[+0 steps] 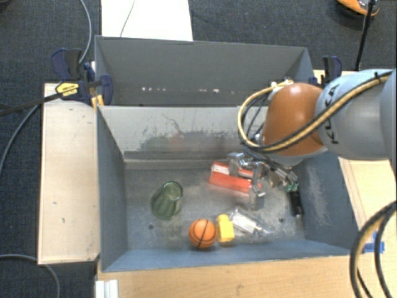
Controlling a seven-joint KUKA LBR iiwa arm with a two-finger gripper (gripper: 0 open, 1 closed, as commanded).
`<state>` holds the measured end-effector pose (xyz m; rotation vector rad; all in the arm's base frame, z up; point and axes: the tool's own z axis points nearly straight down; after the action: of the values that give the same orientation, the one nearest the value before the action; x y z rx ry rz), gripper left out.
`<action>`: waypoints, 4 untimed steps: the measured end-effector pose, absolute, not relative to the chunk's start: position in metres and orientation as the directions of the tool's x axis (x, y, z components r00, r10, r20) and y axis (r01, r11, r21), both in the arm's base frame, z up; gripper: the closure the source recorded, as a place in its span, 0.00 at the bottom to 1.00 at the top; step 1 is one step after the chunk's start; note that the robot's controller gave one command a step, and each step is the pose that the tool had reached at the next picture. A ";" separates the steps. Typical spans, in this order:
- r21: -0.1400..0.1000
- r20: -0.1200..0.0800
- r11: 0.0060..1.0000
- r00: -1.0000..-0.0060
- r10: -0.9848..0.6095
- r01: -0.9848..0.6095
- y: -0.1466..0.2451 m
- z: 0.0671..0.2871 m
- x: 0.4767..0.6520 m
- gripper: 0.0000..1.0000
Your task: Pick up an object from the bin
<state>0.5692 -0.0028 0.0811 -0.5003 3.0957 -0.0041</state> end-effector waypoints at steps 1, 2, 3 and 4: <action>0.002 -0.041 0.999 -0.999 -0.033 -0.034 0.016 0.080 0.570 1.00; 0.002 -0.041 0.999 -0.999 -0.034 -0.034 0.016 0.080 0.570 1.00; 0.002 -0.016 0.999 -0.999 -0.037 -0.037 0.012 0.123 0.561 1.00; 0.003 -0.036 1.000 -0.999 -0.017 -0.017 0.015 0.169 0.573 1.00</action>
Offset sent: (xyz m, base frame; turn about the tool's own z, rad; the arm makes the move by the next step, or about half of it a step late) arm 0.0000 0.0000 0.0000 0.0000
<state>0.5727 0.0149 0.1694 -0.0261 3.1053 0.0056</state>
